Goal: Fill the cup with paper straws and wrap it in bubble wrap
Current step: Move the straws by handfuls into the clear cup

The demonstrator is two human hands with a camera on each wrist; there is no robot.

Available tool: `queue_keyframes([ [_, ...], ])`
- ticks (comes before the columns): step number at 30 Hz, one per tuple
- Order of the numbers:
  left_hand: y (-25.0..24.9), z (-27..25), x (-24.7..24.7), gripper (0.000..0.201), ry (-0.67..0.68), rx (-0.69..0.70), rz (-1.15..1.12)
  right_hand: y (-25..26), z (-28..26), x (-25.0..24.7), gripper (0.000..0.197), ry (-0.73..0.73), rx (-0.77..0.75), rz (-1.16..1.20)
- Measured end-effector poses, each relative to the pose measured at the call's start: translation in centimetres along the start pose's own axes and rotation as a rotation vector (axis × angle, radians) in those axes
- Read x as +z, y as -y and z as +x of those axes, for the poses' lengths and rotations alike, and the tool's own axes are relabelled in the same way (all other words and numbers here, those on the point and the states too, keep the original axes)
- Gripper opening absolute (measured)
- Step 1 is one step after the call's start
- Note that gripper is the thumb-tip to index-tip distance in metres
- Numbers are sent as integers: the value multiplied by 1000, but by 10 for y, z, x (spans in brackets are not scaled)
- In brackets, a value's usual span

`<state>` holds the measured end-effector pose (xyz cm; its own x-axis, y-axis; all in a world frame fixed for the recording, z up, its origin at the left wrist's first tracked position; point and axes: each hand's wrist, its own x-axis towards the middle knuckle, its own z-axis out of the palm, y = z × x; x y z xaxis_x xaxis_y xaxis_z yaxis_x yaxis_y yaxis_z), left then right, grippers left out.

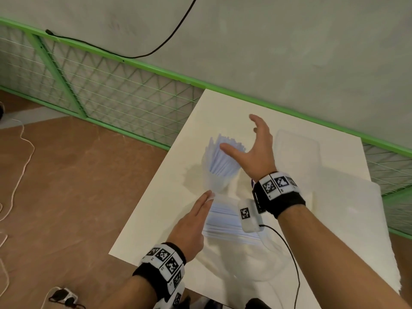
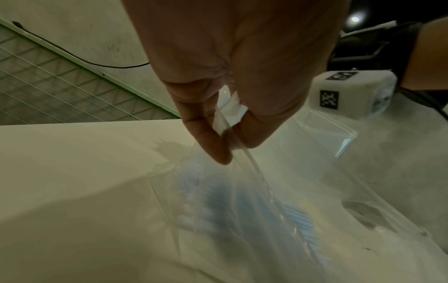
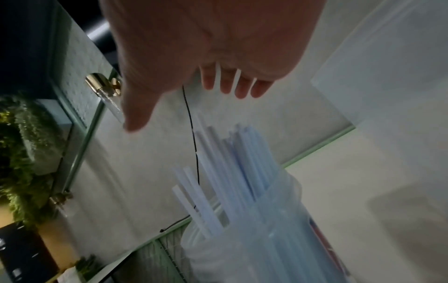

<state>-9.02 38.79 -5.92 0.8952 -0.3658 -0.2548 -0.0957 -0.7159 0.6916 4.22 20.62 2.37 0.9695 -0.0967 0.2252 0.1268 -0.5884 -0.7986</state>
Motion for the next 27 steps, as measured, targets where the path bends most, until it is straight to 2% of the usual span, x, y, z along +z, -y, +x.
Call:
queue_keyframes([
  [2, 2, 0, 0, 103, 7, -6, 1, -2, -13, 1, 84, -60, -91, -60],
  [3, 2, 0, 0, 103, 7, -6, 4, -2, -19, 3, 81, -31, -142, -137],
  [7, 1, 0, 0, 103, 3, 1, 14, -13, -38, 26, 75, 242, -248, -519],
  [8, 2, 0, 0, 103, 2, 3, 13, -14, -39, 30, 73, 244, -268, -541],
  [12, 3, 1, -1, 103, -1, 13, 7, -7, -25, 36, 71, 99, -274, -460],
  [17, 0, 1, -2, 101, -9, 45, -2, -6, -13, 48, 65, 212, -335, -660],
  [20, 0, 2, -3, 102, -10, 30, -1, 1, -9, 41, 59, 196, -324, -651],
  [23, 1, 3, -2, 103, -4, 18, 13, 20, -18, 24, 46, 109, -435, -531],
  [25, 0, 3, -1, 104, 7, -4, 38, 28, -41, 13, 37, 71, -548, -368],
  [27, 0, 4, -1, 103, 15, -26, 64, 26, -81, 8, 29, 134, -589, -297],
])
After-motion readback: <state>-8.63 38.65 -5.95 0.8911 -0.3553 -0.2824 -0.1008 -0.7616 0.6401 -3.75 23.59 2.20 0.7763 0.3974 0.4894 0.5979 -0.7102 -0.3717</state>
